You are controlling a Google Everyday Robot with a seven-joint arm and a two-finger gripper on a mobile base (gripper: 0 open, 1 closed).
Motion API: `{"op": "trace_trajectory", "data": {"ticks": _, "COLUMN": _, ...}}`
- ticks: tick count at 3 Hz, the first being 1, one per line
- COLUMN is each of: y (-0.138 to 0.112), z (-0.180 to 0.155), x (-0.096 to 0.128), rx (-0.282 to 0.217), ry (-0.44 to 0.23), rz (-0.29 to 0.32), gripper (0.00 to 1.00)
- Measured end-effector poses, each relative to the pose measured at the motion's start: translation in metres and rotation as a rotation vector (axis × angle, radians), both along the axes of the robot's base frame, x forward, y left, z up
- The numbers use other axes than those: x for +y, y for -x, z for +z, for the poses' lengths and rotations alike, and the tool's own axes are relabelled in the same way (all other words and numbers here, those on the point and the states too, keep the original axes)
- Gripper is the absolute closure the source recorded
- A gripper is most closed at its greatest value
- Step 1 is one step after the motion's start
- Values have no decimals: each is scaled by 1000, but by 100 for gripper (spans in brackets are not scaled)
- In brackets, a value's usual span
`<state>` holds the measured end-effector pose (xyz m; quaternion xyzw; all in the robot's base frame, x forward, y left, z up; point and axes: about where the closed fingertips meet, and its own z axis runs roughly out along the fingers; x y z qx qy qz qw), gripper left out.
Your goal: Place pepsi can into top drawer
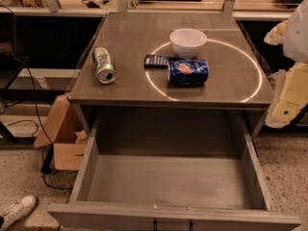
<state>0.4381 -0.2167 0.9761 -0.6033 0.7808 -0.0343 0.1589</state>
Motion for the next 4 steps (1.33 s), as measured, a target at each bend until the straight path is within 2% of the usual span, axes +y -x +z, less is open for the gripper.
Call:
{"op": "trace_trajectory", "data": {"ticks": 1, "y": -4, "z": 2, "x": 6, "rx": -16, "ry": 0, "rz": 11, "gripper": 0}}
{"op": "trace_trajectory", "data": {"ticks": 4, "y": -53, "z": 3, "x": 42, "rx": -95, "ry": 5, "rz": 102, "gripper": 0}}
